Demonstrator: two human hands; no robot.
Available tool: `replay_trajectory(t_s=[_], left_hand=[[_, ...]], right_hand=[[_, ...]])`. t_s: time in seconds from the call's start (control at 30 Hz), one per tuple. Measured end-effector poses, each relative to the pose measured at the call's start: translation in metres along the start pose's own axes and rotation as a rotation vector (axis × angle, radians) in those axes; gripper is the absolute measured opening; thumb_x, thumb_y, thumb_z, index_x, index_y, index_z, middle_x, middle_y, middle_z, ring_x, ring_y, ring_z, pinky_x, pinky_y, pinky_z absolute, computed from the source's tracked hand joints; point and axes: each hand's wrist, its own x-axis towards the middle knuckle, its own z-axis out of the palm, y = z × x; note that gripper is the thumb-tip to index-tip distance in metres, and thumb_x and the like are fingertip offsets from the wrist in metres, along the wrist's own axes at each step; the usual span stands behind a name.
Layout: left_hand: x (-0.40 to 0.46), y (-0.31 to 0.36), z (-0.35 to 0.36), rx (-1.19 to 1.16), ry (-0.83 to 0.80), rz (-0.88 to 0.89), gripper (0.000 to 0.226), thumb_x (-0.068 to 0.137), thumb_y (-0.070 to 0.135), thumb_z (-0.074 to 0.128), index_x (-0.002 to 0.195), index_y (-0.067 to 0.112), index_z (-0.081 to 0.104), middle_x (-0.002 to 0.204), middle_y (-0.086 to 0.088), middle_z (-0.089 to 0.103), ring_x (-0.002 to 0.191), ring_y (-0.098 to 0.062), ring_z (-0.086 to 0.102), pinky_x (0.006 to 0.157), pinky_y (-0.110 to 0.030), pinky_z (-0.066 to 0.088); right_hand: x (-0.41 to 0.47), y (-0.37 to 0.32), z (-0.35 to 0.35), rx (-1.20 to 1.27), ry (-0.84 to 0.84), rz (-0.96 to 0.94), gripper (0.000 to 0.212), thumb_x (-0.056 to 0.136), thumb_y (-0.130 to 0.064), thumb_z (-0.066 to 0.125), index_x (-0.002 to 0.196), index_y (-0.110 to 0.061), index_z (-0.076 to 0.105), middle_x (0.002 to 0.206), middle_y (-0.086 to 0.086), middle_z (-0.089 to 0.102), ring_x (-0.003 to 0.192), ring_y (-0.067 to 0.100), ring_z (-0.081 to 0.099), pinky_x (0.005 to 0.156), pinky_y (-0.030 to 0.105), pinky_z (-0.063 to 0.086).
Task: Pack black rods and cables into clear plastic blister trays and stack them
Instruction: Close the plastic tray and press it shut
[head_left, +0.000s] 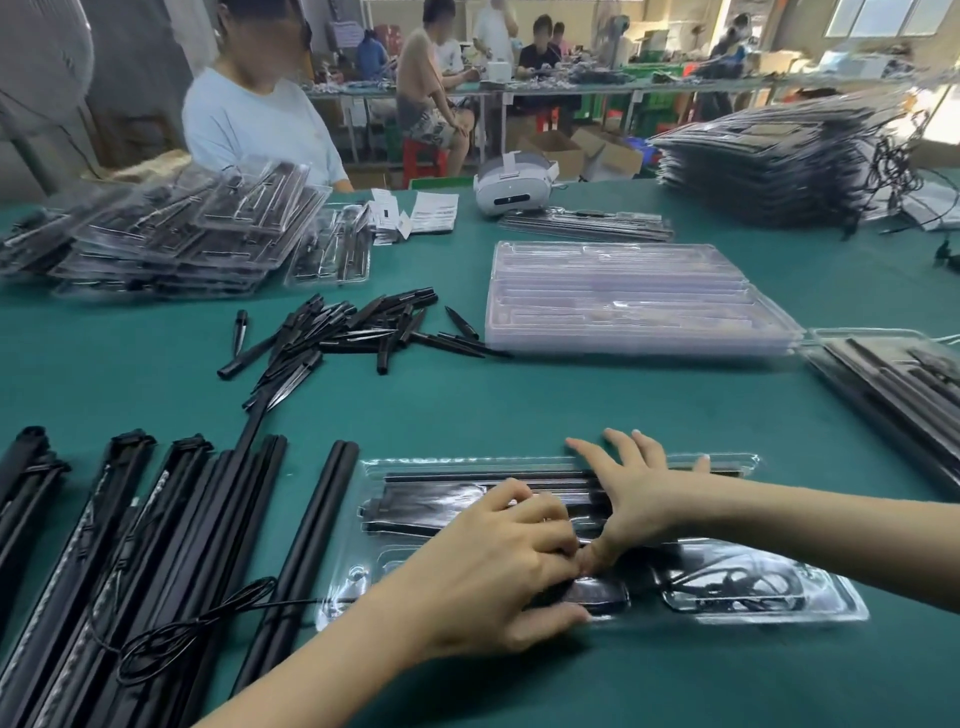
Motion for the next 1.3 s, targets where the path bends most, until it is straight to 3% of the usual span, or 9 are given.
replay_trajectory(t_s=[0.13, 0.37, 0.5, 0.63, 0.77, 0.87, 1.0, 1.17, 1.3], left_hand=[[0.003, 0.000, 0.001, 0.044, -0.020, 0.002, 0.039, 0.088, 0.059, 0.048, 0.087, 0.025, 0.067, 0.091, 0.012, 0.061, 0.100, -0.014, 0.054, 0.087, -0.028, 0.034], [-0.008, 0.004, 0.010, -0.020, -0.051, -0.105, 0.041, 0.092, 0.056, 0.039, 0.094, 0.027, 0.069, 0.093, 0.017, 0.063, 0.101, -0.009, 0.057, 0.086, -0.030, 0.032], [-0.011, 0.008, 0.006, -0.065, -0.105, -0.185, 0.040, 0.091, 0.056, 0.040, 0.100, 0.030, 0.069, 0.098, 0.019, 0.063, 0.103, -0.006, 0.056, 0.087, -0.027, 0.029], [-0.018, -0.004, -0.005, -0.209, -0.164, -0.289, 0.039, 0.095, 0.055, 0.039, 0.130, 0.042, 0.053, 0.131, 0.028, 0.048, 0.124, 0.005, 0.033, 0.100, -0.021, 0.017], [-0.051, -0.026, -0.024, -0.256, 0.036, -0.490, 0.041, 0.094, 0.044, 0.048, 0.135, 0.042, 0.045, 0.136, 0.029, 0.042, 0.127, 0.007, 0.032, 0.104, -0.018, 0.018], [-0.082, -0.047, -0.039, -0.173, 0.067, -0.632, 0.051, 0.094, 0.033, 0.056, 0.140, 0.039, 0.034, 0.138, 0.028, 0.035, 0.132, 0.002, 0.031, 0.110, -0.025, 0.020], [-0.099, -0.062, -0.054, -0.253, 0.100, -0.773, 0.060, 0.093, 0.025, 0.059, 0.145, 0.030, 0.031, 0.143, 0.019, 0.034, 0.136, -0.004, 0.030, 0.115, -0.033, 0.021], [-0.106, -0.068, -0.054, -0.536, 0.014, -0.895, 0.072, 0.090, 0.026, 0.063, 0.148, 0.029, 0.021, 0.152, 0.013, 0.024, 0.141, -0.003, 0.019, 0.117, -0.029, 0.015], [-0.116, -0.070, -0.050, -0.581, 0.011, -0.971, 0.070, 0.091, 0.024, 0.062, 0.149, 0.029, 0.022, 0.152, 0.012, 0.024, 0.141, -0.004, 0.019, 0.118, -0.033, 0.014]], right_hand=[[0.000, -0.001, 0.000, 0.018, -0.002, 0.014, 0.122, 0.061, -0.063, 0.076, 0.147, -0.046, -0.010, 0.158, -0.001, -0.020, 0.145, 0.024, -0.023, 0.104, 0.074, -0.003], [0.003, -0.007, 0.004, 0.022, 0.034, -0.005, 0.116, 0.062, -0.051, 0.079, 0.145, -0.048, -0.002, 0.157, -0.006, -0.014, 0.145, 0.021, -0.017, 0.099, 0.081, 0.001], [0.003, -0.005, -0.002, 0.045, 0.013, -0.039, 0.119, 0.058, -0.056, 0.081, 0.143, -0.053, -0.003, 0.157, -0.006, -0.014, 0.145, 0.023, -0.015, 0.099, 0.080, 0.003], [-0.001, 0.001, -0.006, 0.096, 0.019, -0.102, 0.119, 0.055, -0.063, 0.080, 0.144, -0.053, 0.002, 0.158, -0.005, -0.012, 0.145, 0.024, -0.012, 0.109, 0.071, 0.008], [-0.008, 0.008, -0.015, 0.134, -0.034, -0.164, 0.120, 0.056, -0.071, 0.075, 0.149, -0.045, 0.003, 0.160, -0.005, -0.005, 0.147, 0.024, -0.002, 0.117, 0.056, 0.012], [-0.015, 0.000, -0.039, 0.381, -0.060, -0.210, 0.128, 0.048, -0.073, 0.070, 0.151, -0.039, 0.004, 0.161, 0.002, 0.006, 0.146, 0.025, 0.011, 0.119, 0.044, 0.016], [-0.010, -0.050, -0.042, 0.223, 0.141, -0.314, 0.126, 0.054, -0.080, 0.063, 0.151, -0.037, -0.004, 0.160, 0.006, 0.002, 0.147, 0.026, 0.000, 0.116, 0.059, 0.010], [0.006, -0.131, -0.017, 0.102, 0.089, -0.330, 0.128, 0.059, -0.079, 0.066, 0.149, -0.038, -0.016, 0.158, 0.009, -0.022, 0.143, 0.025, -0.027, 0.104, 0.072, -0.009], [0.016, -0.159, -0.010, 0.041, 0.024, -0.320, 0.134, 0.058, -0.076, 0.070, 0.148, -0.036, -0.020, 0.156, 0.010, -0.028, 0.142, 0.027, -0.030, 0.101, 0.074, -0.012]])
